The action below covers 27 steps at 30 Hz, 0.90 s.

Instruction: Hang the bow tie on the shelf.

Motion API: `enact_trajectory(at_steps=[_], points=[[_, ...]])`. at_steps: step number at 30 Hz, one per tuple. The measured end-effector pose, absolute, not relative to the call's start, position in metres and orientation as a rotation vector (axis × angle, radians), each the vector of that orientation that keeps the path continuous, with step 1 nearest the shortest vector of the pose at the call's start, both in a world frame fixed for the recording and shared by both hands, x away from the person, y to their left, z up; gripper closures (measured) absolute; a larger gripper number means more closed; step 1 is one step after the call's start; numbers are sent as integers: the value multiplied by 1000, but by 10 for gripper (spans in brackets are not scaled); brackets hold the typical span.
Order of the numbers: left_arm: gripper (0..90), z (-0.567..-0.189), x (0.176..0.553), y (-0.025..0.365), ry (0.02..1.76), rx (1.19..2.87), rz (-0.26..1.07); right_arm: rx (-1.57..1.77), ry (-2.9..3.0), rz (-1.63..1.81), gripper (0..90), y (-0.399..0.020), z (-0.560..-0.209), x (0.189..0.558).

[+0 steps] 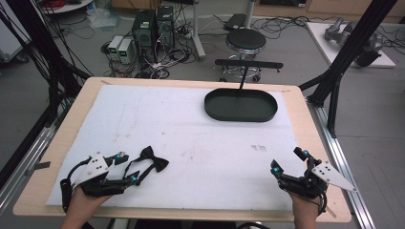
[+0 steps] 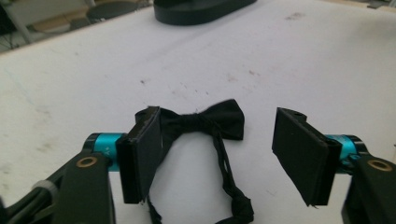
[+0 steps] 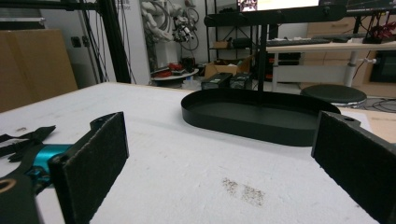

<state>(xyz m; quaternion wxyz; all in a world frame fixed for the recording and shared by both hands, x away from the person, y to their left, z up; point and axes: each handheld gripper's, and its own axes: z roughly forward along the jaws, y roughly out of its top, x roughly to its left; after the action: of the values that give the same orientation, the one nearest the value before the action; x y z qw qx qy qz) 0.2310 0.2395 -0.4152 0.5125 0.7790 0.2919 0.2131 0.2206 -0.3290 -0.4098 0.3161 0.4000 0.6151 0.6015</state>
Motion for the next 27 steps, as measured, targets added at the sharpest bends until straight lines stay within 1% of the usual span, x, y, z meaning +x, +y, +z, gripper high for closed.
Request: enact_trajectory(at_steps=[3,10,14,17,25,26,27], points=[[378,-423,234,232,728,1913,476,1054,1623,1587,30,-328,-409,220],[473,-434,237,223,757,2001,485,1054,1628,1584,30,-328,-410,221],[513,-437,238,219,767,2027,502,1052,1632,1584,30,-326,-410,222],[541,-442,240,215,785,2044,487,1053,1637,1583,30,-325,-410,222],[698,-447,242,210,799,2077,486,1058,1641,1584,30,-324,-410,222],[698,-447,242,209,802,2082,482,1058,1641,1584,30,-324,-410,222],[728,-448,242,209,806,2087,482,1060,1641,1583,30,-324,-410,222]])
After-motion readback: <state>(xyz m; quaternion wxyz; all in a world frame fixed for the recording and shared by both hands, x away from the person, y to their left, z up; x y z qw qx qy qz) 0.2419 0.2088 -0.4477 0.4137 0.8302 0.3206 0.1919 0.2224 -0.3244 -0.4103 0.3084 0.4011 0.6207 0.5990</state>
